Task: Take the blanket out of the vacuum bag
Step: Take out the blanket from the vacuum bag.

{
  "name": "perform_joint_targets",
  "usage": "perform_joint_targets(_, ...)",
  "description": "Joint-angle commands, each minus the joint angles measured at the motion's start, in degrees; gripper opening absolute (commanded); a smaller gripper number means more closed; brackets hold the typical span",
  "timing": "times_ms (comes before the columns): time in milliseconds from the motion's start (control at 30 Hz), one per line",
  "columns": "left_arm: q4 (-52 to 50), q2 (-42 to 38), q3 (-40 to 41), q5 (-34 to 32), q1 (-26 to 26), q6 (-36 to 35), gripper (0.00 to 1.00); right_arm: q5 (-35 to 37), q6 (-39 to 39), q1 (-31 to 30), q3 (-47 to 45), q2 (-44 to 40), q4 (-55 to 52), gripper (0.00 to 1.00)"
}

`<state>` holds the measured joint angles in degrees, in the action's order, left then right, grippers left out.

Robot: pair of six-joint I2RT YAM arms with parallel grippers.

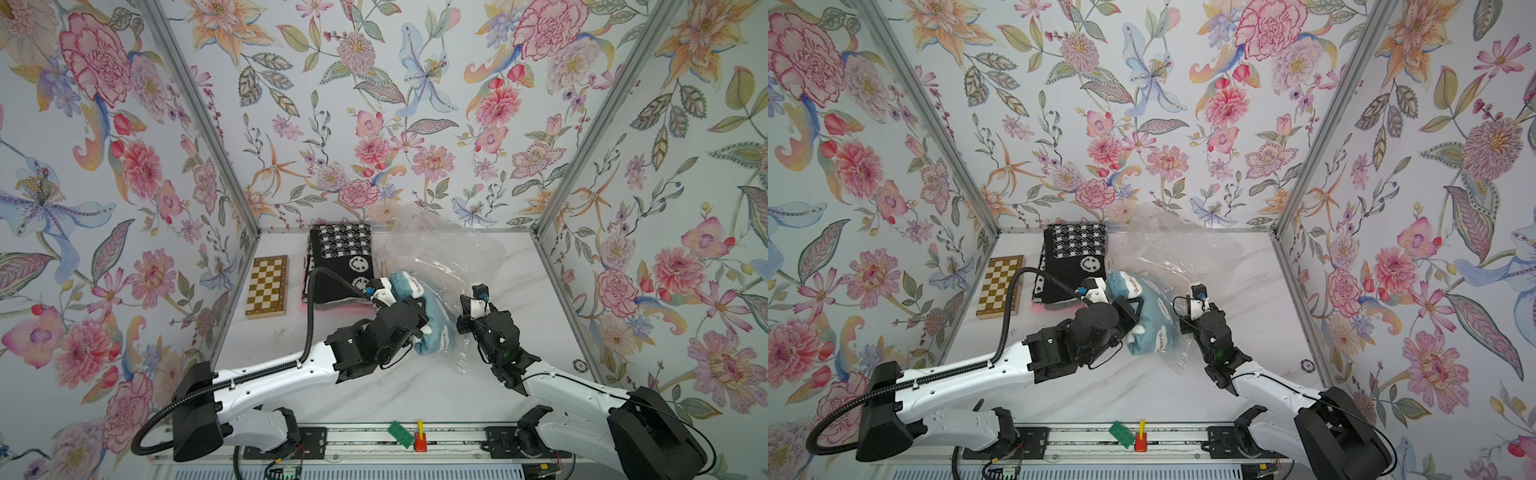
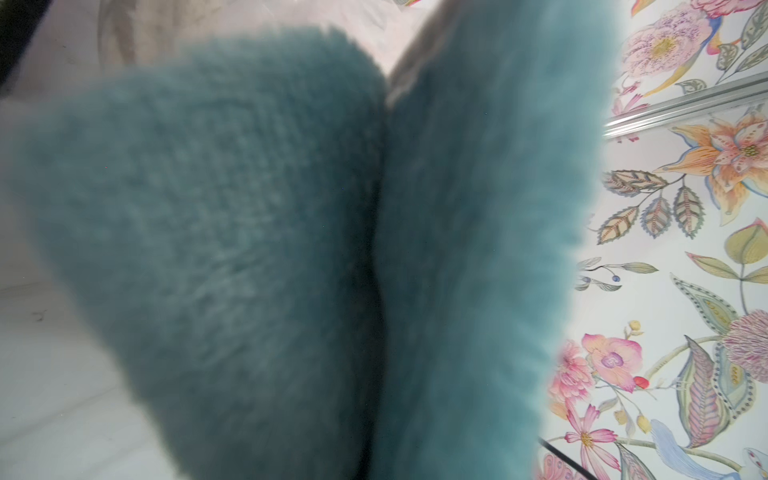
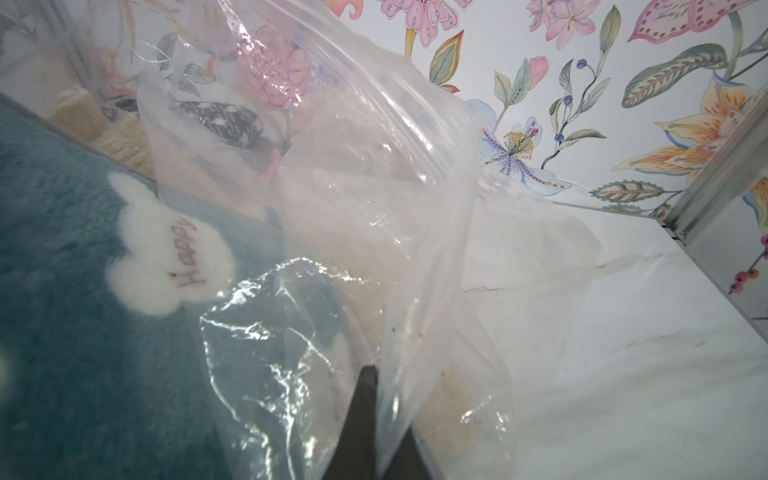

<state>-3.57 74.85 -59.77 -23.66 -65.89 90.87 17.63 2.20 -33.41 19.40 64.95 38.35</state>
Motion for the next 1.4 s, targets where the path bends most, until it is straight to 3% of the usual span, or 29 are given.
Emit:
perform_joint_targets(0, -1.2, -2.2, 0.8, -1.2, 0.7, -2.3, 0.00, 2.1, -1.2, -0.3, 0.8, 0.0, -0.1, 0.00)
perform_joint_targets(167, -6.0, -1.7, 2.2, 0.3, 0.9, -2.9, 0.04, 2.0, -1.5, -0.7, 0.9, 0.5, 0.1, 0.00)
perform_joint_targets(267, -7.5, -1.0, 2.1, 3.0, 0.9, -3.2, 0.12, 2.2, -1.6, -0.8, 1.1, 0.7, 0.0, 0.00)
perform_joint_targets(400, -7.6, 0.1, 2.5, 6.9, 0.8, -1.7, 0.13, 2.4, -1.8, -0.8, 1.2, 1.0, 0.0, 0.00)
perform_joint_targets(500, -7.3, 1.2, 2.0, 10.1, 0.6, -0.5, 0.20, 2.7, -1.9, -0.8, 1.3, 1.5, -0.1, 0.00)
perform_joint_targets(667, -11.7, 1.5, -1.6, 9.1, -1.4, 0.6, 0.24, 2.6, -1.9, -0.9, 1.5, 1.9, -0.3, 0.00)
perform_joint_targets(767, -13.8, 1.5, -2.6, 8.0, -2.0, 1.7, 0.18, 2.6, -1.9, -0.9, 1.7, 2.0, -0.3, 0.00)
perform_joint_targets(833, -12.0, 1.3, -1.9, 8.9, -2.0, 2.8, 0.06, 2.6, -1.8, -0.9, 1.6, 2.3, -0.3, 0.00)
perform_joint_targets(933, -11.5, 1.8, -2.9, 9.4, -2.2, 2.5, 0.07, 2.5, -1.8, -0.9, 1.9, 2.6, -0.6, 0.00)
perform_joint_targets(1000, -13.6, 2.2, -3.0, 8.0, -2.2, 3.4, 0.00, 2.5, -1.8, -0.9, 1.9, 2.6, -0.5, 0.00)
perform_joint_targets(1167, -4.4, -0.4, 2.4, 7.3, -1.1, 3.6, 0.00, 2.9, -2.2, -0.9, 1.9, 3.1, -0.5, 0.00)
perform_joint_targets(1367, -6.0, -0.1, -5.8, 6.5, -0.9, -0.6, 0.00, 2.1, -2.8, -1.5, 2.7, 3.7, -1.2, 0.00)
